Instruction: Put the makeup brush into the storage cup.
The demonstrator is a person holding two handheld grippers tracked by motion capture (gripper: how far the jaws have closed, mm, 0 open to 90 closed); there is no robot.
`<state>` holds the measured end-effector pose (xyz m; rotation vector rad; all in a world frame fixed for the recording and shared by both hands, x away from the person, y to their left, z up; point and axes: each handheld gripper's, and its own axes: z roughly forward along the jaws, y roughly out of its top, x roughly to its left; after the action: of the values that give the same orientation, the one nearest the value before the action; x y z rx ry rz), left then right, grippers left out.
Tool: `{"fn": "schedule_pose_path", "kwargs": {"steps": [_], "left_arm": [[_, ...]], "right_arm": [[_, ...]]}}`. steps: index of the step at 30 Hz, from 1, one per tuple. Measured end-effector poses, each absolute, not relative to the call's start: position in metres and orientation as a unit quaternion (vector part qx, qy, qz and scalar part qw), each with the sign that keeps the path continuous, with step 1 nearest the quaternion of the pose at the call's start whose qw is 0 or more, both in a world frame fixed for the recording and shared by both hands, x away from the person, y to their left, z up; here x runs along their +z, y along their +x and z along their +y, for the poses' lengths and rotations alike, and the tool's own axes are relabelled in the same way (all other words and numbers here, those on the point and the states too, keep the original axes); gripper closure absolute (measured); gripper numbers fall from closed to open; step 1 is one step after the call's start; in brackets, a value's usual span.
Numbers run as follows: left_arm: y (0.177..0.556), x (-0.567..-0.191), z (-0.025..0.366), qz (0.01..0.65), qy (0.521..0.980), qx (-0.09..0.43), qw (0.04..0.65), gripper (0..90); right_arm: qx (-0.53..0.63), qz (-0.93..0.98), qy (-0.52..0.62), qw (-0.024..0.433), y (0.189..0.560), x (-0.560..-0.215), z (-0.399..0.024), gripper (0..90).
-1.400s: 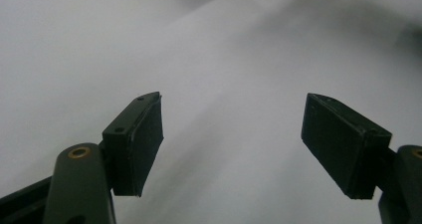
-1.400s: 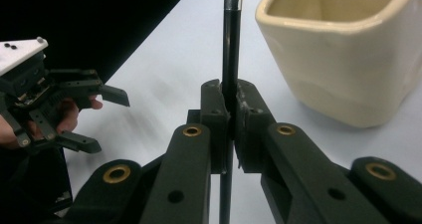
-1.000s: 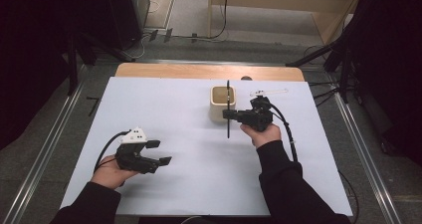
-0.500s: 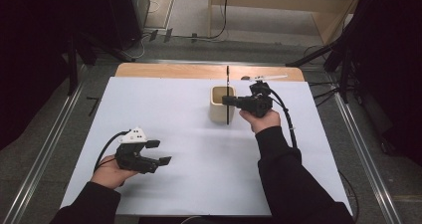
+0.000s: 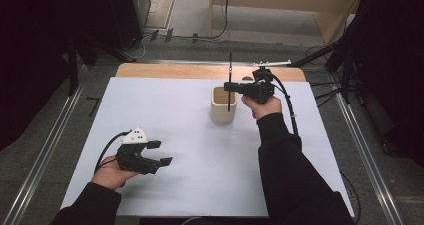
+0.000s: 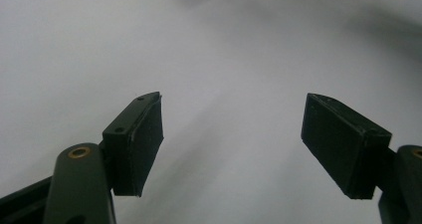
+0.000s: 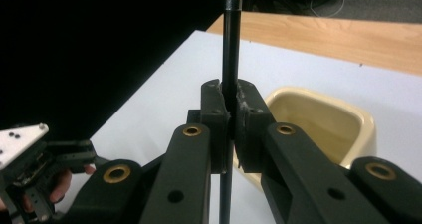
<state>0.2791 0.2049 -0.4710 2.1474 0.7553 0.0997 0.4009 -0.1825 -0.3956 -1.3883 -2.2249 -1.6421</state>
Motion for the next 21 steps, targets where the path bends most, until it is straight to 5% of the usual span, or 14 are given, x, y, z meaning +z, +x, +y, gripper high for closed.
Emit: {"fn": "schedule_pose_path", "kwargs": {"steps": [21], "left_arm": [[0.280,-0.472,0.205,0.300,0.856,0.039,0.419,25.2]], "right_arm": [[-0.537,-0.705,-0.461,-0.039,0.433,-0.383,-0.176,86.0]]}}
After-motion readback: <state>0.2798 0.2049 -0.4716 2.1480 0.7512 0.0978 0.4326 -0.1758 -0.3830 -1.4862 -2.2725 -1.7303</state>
